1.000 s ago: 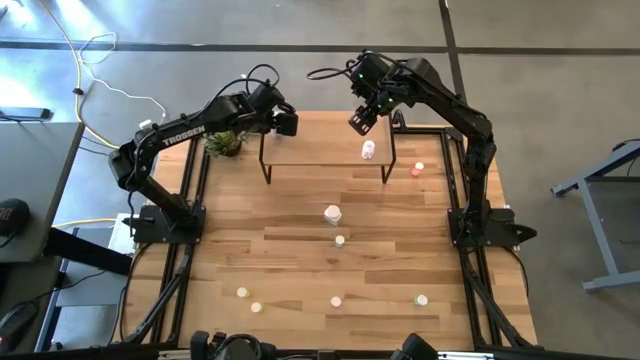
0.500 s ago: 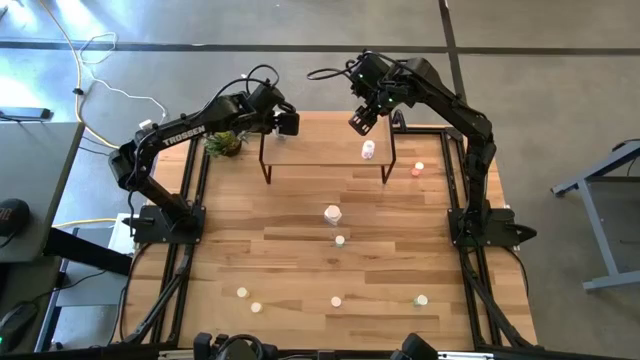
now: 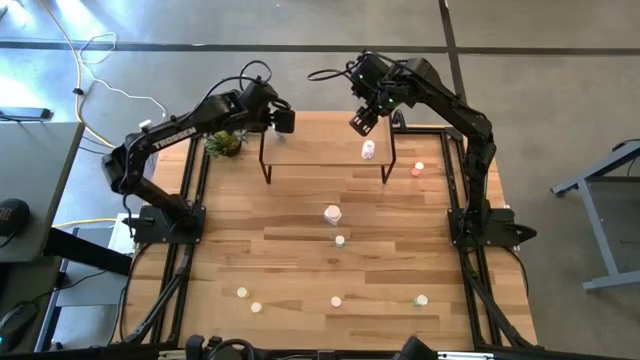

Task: Pick and place medicine bottles onto shelf by color
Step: Put the top blue pill bottle on the shelf

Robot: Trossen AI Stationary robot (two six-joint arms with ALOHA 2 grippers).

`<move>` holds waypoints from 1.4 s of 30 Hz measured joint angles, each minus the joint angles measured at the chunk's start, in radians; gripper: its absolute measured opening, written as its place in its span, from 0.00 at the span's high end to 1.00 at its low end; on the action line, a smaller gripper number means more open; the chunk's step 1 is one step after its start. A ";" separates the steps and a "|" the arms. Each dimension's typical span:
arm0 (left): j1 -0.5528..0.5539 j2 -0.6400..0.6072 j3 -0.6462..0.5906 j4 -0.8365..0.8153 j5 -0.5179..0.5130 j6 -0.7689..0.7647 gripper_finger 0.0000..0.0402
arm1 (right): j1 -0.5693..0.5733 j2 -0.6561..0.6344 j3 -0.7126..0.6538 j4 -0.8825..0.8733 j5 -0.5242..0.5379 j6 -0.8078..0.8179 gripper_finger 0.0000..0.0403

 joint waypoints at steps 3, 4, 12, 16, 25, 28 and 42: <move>-0.003 -0.028 0.000 -0.003 0.003 0.037 0.43 | 0.014 -0.001 0.000 -0.027 0.000 0.000 0.51; -0.005 -0.037 0.000 -0.006 0.007 0.048 0.43 | 0.020 -0.002 0.000 -0.032 -0.003 0.006 0.51; -0.039 -0.134 0.000 -0.007 0.100 0.201 0.43 | 0.086 -0.043 0.000 -0.031 -0.092 0.095 0.51; -0.074 -0.178 0.000 -0.008 0.184 0.317 0.43 | 0.135 -0.063 0.000 -0.031 -0.099 0.151 0.51; -0.200 -0.264 0.000 -0.088 0.321 0.458 0.43 | 0.305 -0.067 -0.053 -0.031 -0.081 0.300 0.51; -0.247 -0.293 -0.006 -0.137 0.322 0.461 0.43 | 0.363 -0.067 -0.104 -0.031 -0.081 0.350 0.51; -0.383 -0.485 -0.294 -0.028 0.317 0.393 0.43 | 0.575 -0.066 -0.379 0.028 -0.182 0.663 0.51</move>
